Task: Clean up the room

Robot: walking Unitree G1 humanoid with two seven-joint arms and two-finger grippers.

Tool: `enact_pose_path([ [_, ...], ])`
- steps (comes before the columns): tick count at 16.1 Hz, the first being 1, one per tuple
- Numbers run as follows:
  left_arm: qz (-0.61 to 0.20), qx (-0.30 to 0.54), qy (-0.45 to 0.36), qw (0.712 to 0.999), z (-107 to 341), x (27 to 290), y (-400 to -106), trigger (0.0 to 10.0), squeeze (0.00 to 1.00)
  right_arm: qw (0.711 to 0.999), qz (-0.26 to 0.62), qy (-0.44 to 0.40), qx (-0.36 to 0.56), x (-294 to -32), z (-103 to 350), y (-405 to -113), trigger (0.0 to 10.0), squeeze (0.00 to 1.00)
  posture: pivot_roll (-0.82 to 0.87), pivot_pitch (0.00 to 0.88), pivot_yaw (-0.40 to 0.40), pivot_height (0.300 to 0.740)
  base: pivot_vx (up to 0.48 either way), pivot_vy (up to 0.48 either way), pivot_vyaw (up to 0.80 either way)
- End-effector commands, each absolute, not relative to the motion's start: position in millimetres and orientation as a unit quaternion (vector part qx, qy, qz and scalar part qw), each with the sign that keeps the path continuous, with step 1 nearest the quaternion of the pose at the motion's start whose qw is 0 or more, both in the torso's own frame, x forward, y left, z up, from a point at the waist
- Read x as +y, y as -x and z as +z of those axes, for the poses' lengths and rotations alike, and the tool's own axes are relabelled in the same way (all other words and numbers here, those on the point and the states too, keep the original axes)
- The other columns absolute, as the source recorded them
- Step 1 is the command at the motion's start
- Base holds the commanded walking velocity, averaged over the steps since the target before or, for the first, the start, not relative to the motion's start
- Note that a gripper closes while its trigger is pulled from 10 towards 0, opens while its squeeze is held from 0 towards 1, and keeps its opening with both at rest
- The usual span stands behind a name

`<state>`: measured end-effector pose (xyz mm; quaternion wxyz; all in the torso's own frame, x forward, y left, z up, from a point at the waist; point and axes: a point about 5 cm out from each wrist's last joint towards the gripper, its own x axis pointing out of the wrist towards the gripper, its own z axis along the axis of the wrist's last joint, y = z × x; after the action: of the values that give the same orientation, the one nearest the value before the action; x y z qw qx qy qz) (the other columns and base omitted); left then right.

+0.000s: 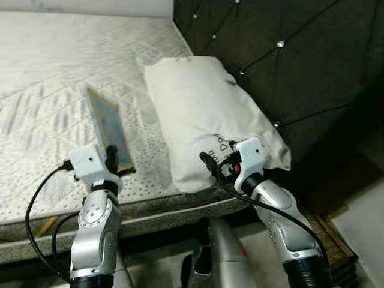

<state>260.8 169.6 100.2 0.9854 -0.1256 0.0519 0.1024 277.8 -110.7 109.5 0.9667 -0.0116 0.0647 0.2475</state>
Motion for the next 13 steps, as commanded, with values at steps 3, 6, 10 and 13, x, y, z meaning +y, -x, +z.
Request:
enact_pose_path([
  [3,0.076,0.05,0.18,0.98,106.9,147.8,-274.9,10.0,0.0,0.968,0.245,0.021,0.056,-115.6,114.2,-279.2,10.0,0.0,-0.08,0.021,-0.146,0.536,0.0,0.0,0.0],
  [6,0.041,0.063,0.2,0.977,104.6,131.2,-285.7,10.0,0.0,0.969,0.24,0.03,0.057,-117.8,114.0,-279.6,10.0,0.0,-0.09,0.018,-0.151,0.536,0.0,0.0,0.0],
  [10,0.014,0.083,0.279,0.957,104.3,116.9,-304.1,10.0,0.0,0.971,0.232,0.041,0.05,-121.6,117.6,-278.9,10.0,0.0,-0.13,0.017,-0.157,0.536,0.0,0.0,0.0],
  [13,-0.015,0.126,0.319,0.939,102.0,92.9,-311.0,10.0,0.0,0.97,0.232,0.048,0.046,-124.6,120.2,-275.6,10.0,0.0,-0.15,0.017,-0.16,0.532,0.0,0.0,0.0],
])
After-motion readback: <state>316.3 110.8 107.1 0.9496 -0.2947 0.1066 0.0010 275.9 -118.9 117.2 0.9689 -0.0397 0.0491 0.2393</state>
